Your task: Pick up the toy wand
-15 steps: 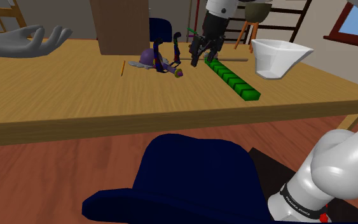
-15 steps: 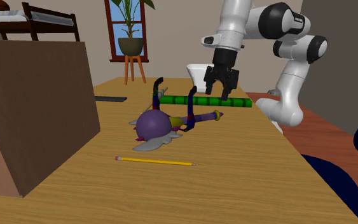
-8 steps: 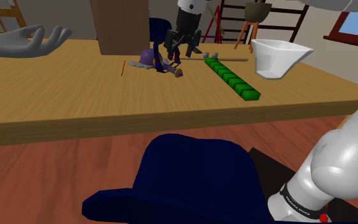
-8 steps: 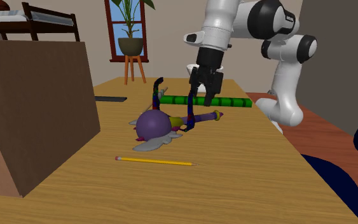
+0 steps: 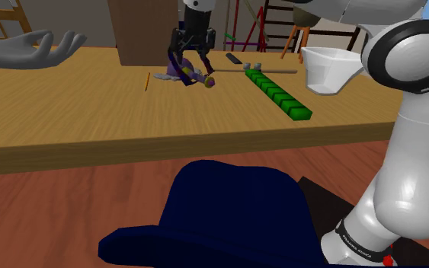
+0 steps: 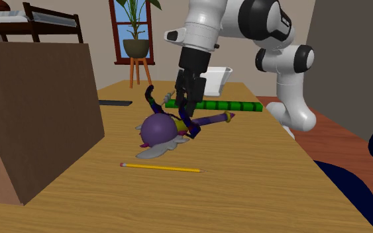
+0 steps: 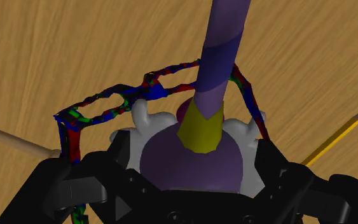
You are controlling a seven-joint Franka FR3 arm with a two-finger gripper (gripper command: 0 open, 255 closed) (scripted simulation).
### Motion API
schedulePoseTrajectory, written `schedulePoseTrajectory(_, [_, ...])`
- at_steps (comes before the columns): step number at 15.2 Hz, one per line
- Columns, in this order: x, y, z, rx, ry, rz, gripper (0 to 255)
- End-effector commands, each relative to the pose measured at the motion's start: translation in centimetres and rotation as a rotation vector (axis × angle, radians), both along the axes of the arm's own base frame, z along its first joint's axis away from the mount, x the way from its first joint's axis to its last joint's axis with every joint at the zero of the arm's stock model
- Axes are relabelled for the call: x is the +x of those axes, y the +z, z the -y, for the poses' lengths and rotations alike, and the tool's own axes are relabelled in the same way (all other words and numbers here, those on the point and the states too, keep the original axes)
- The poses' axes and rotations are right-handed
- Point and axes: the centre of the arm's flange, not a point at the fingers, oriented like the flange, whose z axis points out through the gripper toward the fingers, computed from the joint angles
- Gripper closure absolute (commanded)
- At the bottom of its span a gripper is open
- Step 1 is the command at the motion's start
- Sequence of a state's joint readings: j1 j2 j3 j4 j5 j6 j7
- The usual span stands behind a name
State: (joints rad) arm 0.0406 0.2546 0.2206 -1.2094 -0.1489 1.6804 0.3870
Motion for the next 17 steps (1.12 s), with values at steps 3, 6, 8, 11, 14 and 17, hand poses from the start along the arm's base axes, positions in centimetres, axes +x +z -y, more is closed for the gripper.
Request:
schedulePoseTrajectory(3, [0.7, -1.8, -0.4, -0.001, -0.006, 0.001, 0])
schedulePoseTrajectory(6, [0.7, -3.4, -0.4, -0.001, -0.006, 0.001, 0])
schedulePoseTrajectory(8, [0.7, -3.7, -0.4, -0.001, -0.006, 0.001, 0])
schedulePoseTrajectory(11, [0.7, -3.8, -0.3, -0.001, -0.005, 0.001, 255])
schedulePoseTrajectory(14, [0.7, -3.8, -0.4, -0.001, -0.005, 0.001, 255])
schedulePoseTrajectory(17, [0.6, -3.7, -0.4, -0.001, -0.006, 0.001, 255])
